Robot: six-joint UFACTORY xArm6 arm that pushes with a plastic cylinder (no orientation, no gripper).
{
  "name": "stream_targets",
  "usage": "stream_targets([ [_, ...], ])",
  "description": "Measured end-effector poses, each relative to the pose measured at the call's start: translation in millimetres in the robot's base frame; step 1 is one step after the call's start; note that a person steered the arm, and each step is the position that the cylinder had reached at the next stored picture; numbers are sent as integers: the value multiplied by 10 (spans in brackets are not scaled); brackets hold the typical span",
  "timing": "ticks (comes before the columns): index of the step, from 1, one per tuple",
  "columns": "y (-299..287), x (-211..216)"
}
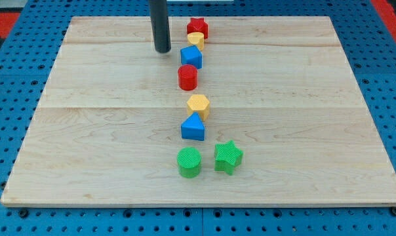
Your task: Push the green star above the green circle
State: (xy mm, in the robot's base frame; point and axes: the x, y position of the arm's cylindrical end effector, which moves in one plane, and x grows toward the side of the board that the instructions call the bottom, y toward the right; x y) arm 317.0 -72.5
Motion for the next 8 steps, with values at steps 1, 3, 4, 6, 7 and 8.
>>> stream_targets([
  [1,0,696],
  [3,130,2529],
  [4,235,3016],
  [6,1433,2920],
  [7,1416,2694],
  [8,1377,2519],
])
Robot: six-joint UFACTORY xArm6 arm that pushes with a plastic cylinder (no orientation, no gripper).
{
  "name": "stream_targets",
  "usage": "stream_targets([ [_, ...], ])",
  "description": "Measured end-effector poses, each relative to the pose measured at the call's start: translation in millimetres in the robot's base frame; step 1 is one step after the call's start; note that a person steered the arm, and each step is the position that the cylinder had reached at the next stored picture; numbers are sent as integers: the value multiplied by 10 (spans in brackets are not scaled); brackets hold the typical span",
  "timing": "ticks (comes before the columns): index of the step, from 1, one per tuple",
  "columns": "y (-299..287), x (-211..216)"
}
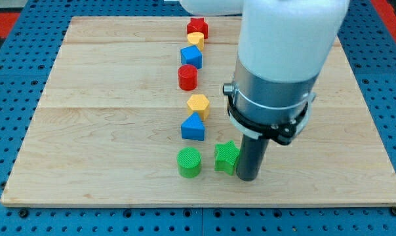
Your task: Push the green star above the green circle
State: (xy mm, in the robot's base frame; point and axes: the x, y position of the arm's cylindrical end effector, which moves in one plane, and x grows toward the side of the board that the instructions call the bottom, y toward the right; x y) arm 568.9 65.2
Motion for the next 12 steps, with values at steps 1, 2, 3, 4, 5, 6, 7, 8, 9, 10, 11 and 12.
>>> stream_targets([
  [1,-172,-143],
  [2,-402,-258],
  [3,-367,-334],
  [4,-367,-510],
  [5,-366,-533],
  [6,-364,-533],
  [7,-360,-573],
  [8,-359,-573],
  [9,-469,-564],
  [10,-544,-525],
  [11,-317,-485],
  [12,-327,-648],
])
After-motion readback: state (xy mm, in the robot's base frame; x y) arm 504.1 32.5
